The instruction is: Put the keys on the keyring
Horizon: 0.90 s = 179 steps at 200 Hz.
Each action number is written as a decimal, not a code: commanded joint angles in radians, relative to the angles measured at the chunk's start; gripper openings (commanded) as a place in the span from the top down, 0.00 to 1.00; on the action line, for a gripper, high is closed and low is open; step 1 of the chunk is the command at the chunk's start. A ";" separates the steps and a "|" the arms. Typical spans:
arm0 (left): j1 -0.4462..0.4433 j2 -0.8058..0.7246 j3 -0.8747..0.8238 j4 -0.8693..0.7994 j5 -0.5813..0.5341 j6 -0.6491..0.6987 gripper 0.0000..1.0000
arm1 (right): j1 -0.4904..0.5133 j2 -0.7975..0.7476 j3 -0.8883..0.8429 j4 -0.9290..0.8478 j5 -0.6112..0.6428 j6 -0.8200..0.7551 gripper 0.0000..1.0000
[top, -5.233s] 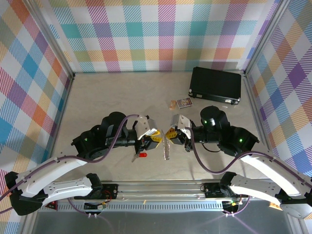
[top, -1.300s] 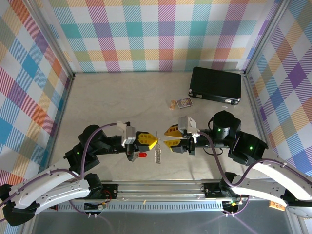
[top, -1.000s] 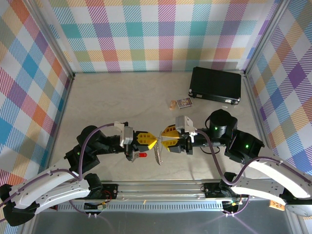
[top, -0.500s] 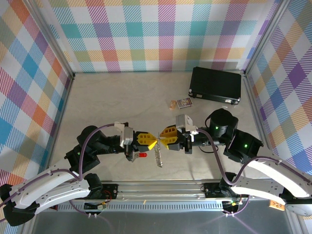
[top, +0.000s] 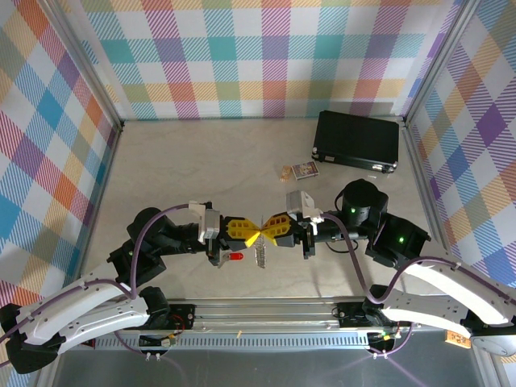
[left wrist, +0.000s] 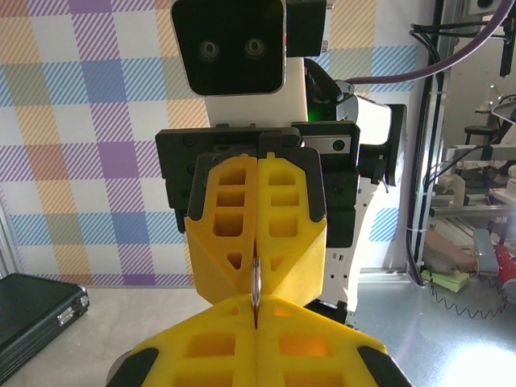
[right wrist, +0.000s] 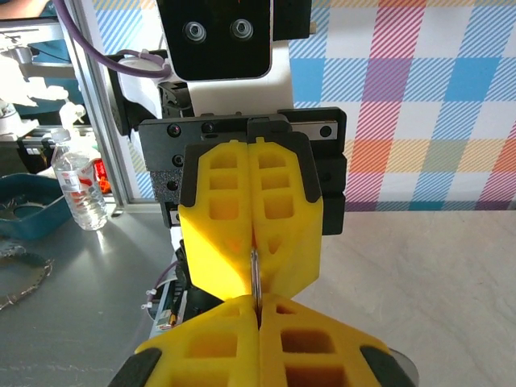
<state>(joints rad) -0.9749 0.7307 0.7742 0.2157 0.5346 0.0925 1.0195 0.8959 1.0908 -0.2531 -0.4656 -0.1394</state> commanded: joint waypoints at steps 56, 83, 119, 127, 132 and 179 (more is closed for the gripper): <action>-0.008 0.017 0.055 -0.183 -0.156 0.062 0.82 | 0.002 -0.006 0.037 -0.130 0.080 -0.108 1.00; -0.008 0.022 0.101 -0.316 -0.257 0.078 0.75 | 0.003 0.016 0.086 -0.246 0.173 -0.154 1.00; -0.008 0.035 0.173 -0.477 -0.267 0.111 0.74 | 0.007 0.071 0.144 -0.357 0.250 -0.183 1.00; -0.007 0.044 0.194 -0.522 -0.260 0.122 0.74 | 0.008 0.085 0.159 -0.377 0.258 -0.184 1.00; -0.008 0.048 0.207 -0.541 -0.254 0.128 0.74 | 0.009 0.092 0.166 -0.387 0.260 -0.185 1.00; -0.008 0.116 0.272 -0.636 -0.186 0.159 0.70 | 0.026 0.148 0.218 -0.450 0.288 -0.193 1.00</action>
<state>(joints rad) -0.9749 0.8165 1.0050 -0.3328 0.3096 0.2195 1.0283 1.0306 1.2602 -0.6579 -0.1997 -0.3084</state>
